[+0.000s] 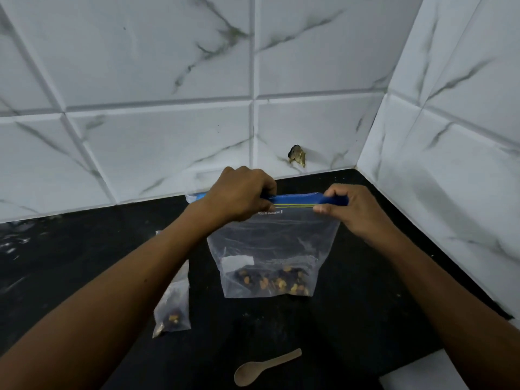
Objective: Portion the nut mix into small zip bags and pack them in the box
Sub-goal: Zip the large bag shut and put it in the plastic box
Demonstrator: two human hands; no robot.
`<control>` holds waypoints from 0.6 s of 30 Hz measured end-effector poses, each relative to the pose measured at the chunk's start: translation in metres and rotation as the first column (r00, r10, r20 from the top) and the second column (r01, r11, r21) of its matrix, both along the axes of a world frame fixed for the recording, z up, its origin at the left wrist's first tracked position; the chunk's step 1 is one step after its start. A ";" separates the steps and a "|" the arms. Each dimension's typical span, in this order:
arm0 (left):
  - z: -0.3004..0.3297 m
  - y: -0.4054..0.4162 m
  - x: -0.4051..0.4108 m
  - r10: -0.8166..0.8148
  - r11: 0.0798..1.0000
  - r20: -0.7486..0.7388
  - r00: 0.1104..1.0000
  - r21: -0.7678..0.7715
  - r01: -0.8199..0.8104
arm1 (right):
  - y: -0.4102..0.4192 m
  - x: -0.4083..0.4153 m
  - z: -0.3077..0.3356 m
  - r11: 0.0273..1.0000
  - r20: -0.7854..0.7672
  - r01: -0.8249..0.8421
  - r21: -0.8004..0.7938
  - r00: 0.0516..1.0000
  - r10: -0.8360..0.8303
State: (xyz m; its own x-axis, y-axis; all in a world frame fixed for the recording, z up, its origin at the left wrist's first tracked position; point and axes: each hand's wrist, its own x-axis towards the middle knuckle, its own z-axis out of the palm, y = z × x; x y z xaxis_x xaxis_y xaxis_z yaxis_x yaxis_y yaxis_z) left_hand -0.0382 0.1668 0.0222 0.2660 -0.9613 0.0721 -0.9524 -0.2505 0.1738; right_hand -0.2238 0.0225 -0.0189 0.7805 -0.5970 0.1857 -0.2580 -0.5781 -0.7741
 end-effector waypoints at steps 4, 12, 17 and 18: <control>0.001 0.025 0.023 0.087 0.995 0.002 0.996 0.050 -0.087 | -0.009 -0.001 0.000 1.000 -0.038 -0.007 0.007 0.999 0.008; 0.001 0.051 0.035 0.158 0.985 -0.165 0.973 -0.037 -0.167 | -0.016 0.003 0.023 0.984 -0.291 -0.081 -0.157 0.956 0.032; 0.001 0.050 0.030 0.103 0.992 -0.250 0.963 -0.051 -0.119 | 0.005 0.017 0.043 0.887 -0.463 -0.320 -0.332 0.875 0.142; 0.002 0.049 0.028 0.086 0.993 -0.255 0.963 -0.056 -0.103 | 0.010 0.023 0.046 0.865 -0.480 -0.366 -0.344 0.860 0.173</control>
